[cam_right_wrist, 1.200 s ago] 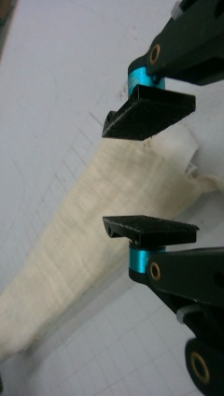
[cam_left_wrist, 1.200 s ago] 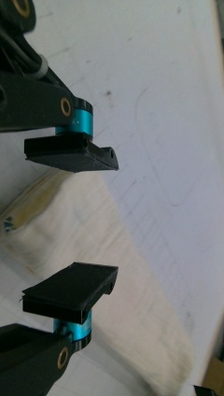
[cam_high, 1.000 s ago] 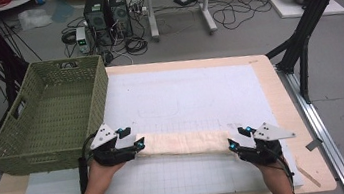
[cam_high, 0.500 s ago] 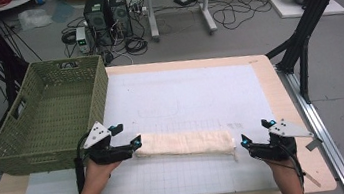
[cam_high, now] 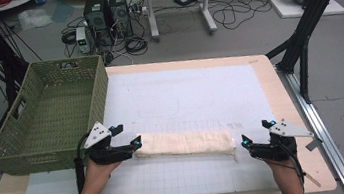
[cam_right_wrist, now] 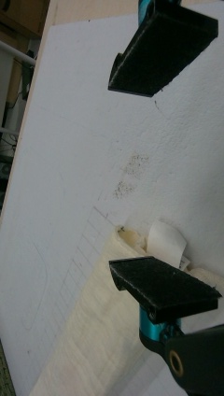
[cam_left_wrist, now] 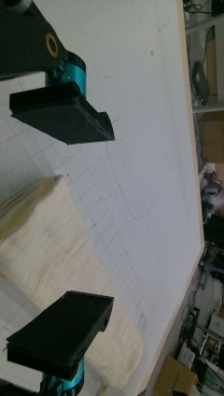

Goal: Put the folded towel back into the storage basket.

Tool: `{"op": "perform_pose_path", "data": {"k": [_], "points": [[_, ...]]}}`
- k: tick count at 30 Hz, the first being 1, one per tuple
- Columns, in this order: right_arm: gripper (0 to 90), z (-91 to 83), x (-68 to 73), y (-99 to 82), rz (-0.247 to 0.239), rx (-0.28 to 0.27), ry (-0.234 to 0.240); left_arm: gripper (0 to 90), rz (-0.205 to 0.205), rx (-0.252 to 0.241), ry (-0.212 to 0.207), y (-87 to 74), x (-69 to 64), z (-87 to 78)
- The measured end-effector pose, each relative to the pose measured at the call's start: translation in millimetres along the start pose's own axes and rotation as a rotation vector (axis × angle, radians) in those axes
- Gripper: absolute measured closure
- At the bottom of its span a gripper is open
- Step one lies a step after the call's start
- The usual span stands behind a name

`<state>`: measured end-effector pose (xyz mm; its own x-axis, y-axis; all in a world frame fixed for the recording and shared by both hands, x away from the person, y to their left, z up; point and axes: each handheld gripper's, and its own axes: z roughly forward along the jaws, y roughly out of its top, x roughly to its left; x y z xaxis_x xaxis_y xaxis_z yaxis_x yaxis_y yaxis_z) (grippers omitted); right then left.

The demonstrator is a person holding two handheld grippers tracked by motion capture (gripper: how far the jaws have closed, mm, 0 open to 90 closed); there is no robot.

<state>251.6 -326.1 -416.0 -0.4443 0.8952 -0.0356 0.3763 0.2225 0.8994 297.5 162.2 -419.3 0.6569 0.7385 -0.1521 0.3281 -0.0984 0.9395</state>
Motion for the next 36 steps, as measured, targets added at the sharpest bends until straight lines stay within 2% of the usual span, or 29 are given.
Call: {"op": "perform_pose_path", "data": {"k": [9, 12, 17, 19, 24, 36], "points": [[11.6, 0.3, 0.9, -0.5, 0.0, 0.002, 0.003, 17.7, 0.001, 0.012, -0.004, -0.2, -1.1, -0.4], [11.6, 1.0, 1.7, -0.1, -0.011, 0.002, 0.01, 17.7, -0.01, 0.024, 0.017, -0.2, -1.6, -0.5], [11.6, 1.0, 5.6, -1.0, -0.016, 0.013, 0.027, 17.7, -0.021, 0.064, 0.014, -2.8, -3.5, -0.2], [11.6, 0.9, 5.4, -1.6, -0.018, 0.016, 0.028, 17.7, -0.022, 0.085, 0.001, -4.3, -2.8, 0.6], [11.6, 0.2, 3.0, -3.0, -0.013, 0.016, 0.026, 21.0, -0.03, 0.143, 0.004, -9.6, -1.6, 4.6], [11.7, 4.3, 6.1, -4.0, -0.029, 0.036, 0.039, 27.4, -0.056, 0.223, 0.007, -19.6, 0.5, 9.0]]}}
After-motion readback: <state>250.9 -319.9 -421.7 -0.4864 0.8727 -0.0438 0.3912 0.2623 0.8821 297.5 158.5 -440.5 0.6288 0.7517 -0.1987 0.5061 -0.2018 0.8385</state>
